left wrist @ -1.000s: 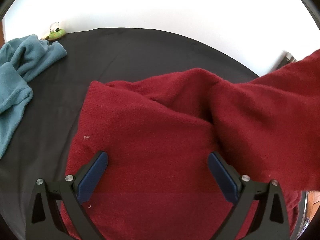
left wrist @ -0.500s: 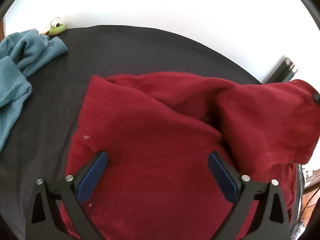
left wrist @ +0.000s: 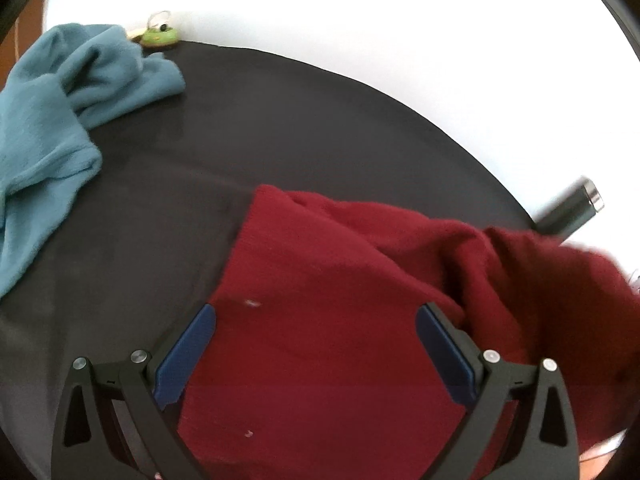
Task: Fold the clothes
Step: 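Lay the hood flat on the sweater body and open the right tool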
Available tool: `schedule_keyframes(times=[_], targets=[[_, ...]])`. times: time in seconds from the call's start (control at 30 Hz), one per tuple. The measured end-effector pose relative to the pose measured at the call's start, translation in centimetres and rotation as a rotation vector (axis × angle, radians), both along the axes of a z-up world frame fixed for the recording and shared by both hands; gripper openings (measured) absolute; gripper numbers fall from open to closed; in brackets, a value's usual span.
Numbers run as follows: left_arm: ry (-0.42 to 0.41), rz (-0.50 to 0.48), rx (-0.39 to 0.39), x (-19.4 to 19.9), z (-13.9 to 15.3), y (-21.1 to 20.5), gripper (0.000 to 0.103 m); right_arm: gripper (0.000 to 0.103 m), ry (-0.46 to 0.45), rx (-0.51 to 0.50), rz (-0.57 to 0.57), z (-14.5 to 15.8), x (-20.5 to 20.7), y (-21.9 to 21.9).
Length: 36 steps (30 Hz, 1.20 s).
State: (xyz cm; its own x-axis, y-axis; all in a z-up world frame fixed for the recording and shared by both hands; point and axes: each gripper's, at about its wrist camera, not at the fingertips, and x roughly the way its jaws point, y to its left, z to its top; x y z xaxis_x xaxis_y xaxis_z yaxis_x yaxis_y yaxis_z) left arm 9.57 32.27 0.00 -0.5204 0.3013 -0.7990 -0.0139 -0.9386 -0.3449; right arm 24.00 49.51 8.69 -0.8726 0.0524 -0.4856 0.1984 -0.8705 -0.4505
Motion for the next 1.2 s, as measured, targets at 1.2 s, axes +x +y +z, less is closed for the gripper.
schedule_keyframes(times=[1.2], targets=[[0.132,-0.357,-0.020,3.7,0.9,8.5,0.101,0.020,-0.233,-0.182,-0.210,-5.6,1.5,11.3]])
